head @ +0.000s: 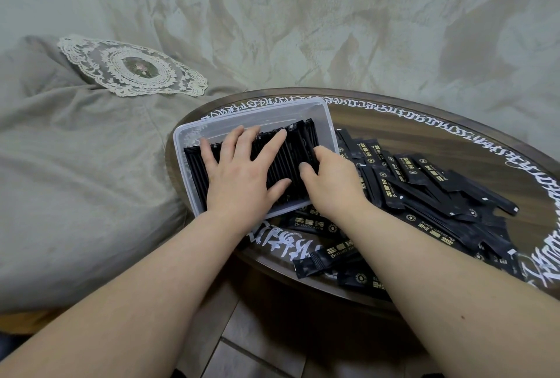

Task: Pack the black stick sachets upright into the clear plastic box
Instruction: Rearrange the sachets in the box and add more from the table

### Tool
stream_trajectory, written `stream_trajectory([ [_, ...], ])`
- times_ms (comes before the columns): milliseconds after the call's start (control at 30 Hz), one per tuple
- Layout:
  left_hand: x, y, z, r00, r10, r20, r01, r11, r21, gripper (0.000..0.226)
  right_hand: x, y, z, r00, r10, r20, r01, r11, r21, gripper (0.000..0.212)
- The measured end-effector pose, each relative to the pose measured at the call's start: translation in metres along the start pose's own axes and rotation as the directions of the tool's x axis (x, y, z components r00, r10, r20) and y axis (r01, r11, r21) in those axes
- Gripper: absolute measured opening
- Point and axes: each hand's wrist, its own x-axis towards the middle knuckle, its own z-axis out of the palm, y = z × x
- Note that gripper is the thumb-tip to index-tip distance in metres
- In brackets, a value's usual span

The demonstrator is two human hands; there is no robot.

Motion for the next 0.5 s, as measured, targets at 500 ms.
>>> stream_trajectory([
  [500,0.0015,0.0017,-0.0026,0.999,-0.021,0.047,0.021,1.0,0.01,0.074,0.0098,0.0012,0.0023,0.992,0.129,-0.012,-0.126,0.982,0.14,0.013],
])
